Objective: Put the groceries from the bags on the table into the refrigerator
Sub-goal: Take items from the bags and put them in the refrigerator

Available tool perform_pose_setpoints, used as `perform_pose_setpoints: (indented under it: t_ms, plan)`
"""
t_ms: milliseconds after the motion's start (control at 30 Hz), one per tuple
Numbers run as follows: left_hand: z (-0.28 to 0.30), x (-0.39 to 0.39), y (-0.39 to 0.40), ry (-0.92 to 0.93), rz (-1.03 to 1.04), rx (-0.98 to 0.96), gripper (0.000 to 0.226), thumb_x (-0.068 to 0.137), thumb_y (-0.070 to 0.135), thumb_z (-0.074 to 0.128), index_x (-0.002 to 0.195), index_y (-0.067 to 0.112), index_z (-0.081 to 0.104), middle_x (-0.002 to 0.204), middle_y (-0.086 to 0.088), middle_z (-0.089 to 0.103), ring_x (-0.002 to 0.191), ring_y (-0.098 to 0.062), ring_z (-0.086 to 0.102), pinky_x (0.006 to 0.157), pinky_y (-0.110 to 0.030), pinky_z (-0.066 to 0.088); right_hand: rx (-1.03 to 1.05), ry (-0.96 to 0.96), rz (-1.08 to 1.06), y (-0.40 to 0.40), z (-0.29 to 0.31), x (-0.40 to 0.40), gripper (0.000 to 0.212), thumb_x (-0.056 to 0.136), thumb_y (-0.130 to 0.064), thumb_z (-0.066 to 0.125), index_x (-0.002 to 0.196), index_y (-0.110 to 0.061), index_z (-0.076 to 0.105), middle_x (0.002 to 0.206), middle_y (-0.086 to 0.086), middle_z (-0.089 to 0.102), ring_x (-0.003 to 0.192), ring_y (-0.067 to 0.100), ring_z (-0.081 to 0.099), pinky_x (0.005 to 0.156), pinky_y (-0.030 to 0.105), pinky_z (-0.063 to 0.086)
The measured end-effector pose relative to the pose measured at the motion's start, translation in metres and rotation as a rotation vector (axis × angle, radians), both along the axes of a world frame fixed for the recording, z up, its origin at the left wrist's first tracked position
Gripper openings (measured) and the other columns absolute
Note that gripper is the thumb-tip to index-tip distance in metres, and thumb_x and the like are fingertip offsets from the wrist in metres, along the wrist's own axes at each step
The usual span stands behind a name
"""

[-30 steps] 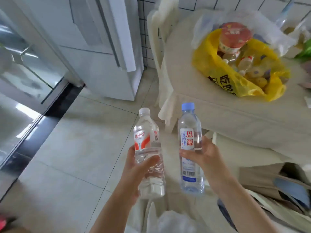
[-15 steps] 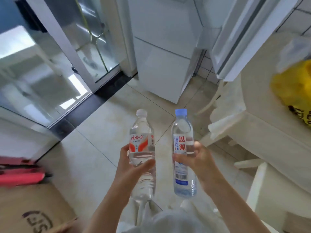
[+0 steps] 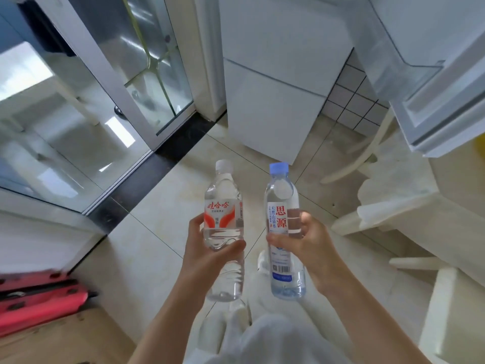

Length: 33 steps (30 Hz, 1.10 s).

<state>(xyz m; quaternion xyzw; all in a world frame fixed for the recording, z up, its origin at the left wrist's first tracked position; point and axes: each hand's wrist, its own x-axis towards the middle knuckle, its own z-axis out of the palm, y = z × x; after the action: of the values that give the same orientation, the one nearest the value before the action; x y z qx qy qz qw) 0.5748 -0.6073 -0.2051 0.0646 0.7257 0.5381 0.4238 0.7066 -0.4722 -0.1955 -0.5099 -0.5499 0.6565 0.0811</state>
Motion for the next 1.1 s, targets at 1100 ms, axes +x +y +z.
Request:
perform_pose_setpoints:
  t_ms: [1100]
  plan:
    - [0.052,-0.384,0.432,0.183,-0.297,0.269,0.073,0.066,-0.004,0.083,0.118,0.032,0.047,0.108,0.002,0.066,0.089,-0.008,0.071,0.067,-0.019,0.057,0.172,0.198,-0.348,0.393,0.058,-0.362,0.046,0.068,-0.01,0.082,0.108,-0.022,0.062,0.095,-0.007,0.073,0.083,0.008,0.07,0.072,0.026,0.054]
